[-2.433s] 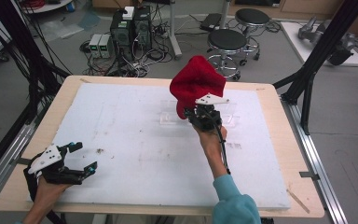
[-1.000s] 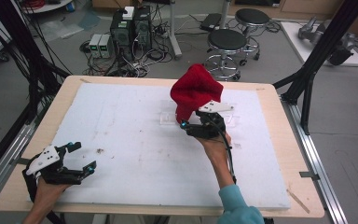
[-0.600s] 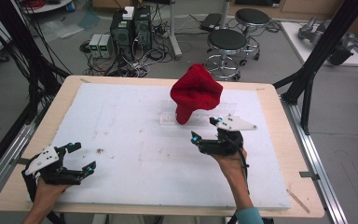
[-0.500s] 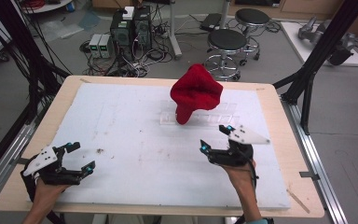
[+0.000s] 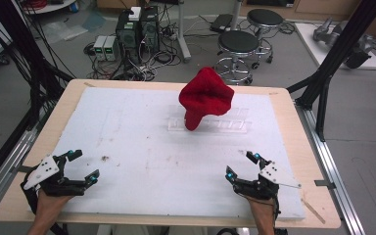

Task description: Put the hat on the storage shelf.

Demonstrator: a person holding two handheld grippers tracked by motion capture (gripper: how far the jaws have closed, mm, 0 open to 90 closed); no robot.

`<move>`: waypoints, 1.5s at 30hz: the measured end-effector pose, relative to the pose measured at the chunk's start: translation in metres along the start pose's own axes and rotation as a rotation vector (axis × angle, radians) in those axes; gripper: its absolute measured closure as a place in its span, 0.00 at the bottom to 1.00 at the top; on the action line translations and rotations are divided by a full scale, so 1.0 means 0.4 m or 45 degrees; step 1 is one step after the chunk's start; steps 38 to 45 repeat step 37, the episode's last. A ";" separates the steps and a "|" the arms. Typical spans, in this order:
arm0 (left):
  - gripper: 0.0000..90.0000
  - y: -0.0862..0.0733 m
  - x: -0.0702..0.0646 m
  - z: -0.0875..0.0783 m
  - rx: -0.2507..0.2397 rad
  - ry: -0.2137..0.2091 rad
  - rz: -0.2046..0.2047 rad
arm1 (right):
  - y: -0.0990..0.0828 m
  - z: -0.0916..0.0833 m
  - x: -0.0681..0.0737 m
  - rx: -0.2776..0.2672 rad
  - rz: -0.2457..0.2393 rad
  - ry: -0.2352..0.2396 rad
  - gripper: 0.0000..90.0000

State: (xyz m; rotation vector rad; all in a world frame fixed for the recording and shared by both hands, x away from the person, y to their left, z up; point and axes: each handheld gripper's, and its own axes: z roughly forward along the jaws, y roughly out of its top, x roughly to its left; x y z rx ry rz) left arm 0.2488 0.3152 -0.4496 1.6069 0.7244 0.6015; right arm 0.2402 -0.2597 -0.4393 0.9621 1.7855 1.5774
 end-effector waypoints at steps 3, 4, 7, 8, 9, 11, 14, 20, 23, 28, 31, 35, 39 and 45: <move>0.02 0.000 -0.002 0.001 0.003 0.006 0.004 | -0.023 0.000 0.003 -0.013 -0.009 -0.018 0.12; 0.02 0.000 -0.001 0.001 0.006 0.010 0.004 | -0.023 0.000 0.003 -0.013 -0.009 -0.018 0.12; 0.02 0.000 0.000 0.001 0.010 0.013 -0.003 | -0.032 -0.006 0.005 -0.066 0.000 -0.038 0.12; 0.02 0.000 0.000 0.001 0.007 0.012 -0.003 | -0.033 -0.006 0.004 -0.069 0.004 -0.040 0.12; 0.02 -0.001 0.000 0.001 0.003 0.013 -0.003 | -0.033 -0.006 0.004 -0.069 0.004 -0.040 0.12; 0.02 0.000 0.000 0.001 0.008 0.015 -0.004 | -0.034 -0.006 0.004 -0.077 0.004 -0.052 0.12; 0.02 -0.001 0.000 0.001 0.008 0.024 -0.008 | -0.035 -0.008 0.003 -0.083 0.010 -0.055 0.12; 0.02 -0.001 0.001 0.000 0.005 0.035 -0.019 | -0.035 -0.006 0.000 -0.070 0.029 -0.053 0.12; 0.02 -0.002 0.000 -0.002 -0.005 0.035 -0.014 | -0.035 -0.008 0.001 -0.076 0.021 -0.052 0.12; 0.02 -0.003 -0.002 -0.004 -0.022 0.037 -0.010 | -0.039 -0.014 0.006 -0.112 0.003 -0.057 0.12; 0.02 -0.004 -0.003 -0.006 -0.031 0.037 -0.005 | -0.040 -0.016 0.007 -0.123 -0.005 -0.061 0.12; 0.02 -0.005 -0.005 -0.008 -0.045 0.039 0.003 | -0.040 -0.014 0.010 -0.113 -0.008 -0.073 0.12; 0.02 -0.006 -0.005 -0.010 -0.053 0.044 0.003 | -0.040 -0.015 0.010 -0.120 -0.011 -0.075 0.12; 0.02 -0.006 -0.005 -0.010 -0.053 0.044 0.003 | -0.040 -0.015 0.010 -0.120 -0.011 -0.075 0.12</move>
